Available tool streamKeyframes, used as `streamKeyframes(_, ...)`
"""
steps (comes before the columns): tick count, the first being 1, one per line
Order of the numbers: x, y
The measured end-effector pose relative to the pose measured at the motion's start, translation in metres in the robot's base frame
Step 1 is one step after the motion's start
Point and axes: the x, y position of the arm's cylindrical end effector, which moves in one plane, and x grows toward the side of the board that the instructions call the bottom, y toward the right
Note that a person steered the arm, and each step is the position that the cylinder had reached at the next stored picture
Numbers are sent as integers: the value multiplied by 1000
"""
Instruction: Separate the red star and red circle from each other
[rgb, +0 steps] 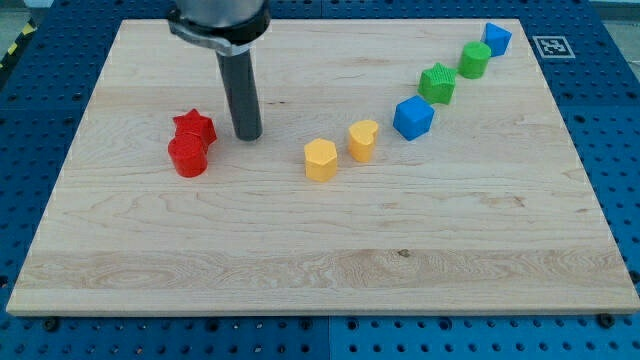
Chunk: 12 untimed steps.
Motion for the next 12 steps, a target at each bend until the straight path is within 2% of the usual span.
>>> streamKeyframes(1, -32, -18)
streamKeyframes(3, -35, -120)
streamKeyframes(4, -35, -106)
streamKeyframes(6, 1, -89)
streamKeyframes(7, 1, -51)
streamKeyframes(8, 15, -39)
streamKeyframes(10, 34, -39)
streamKeyframes(12, 34, -77)
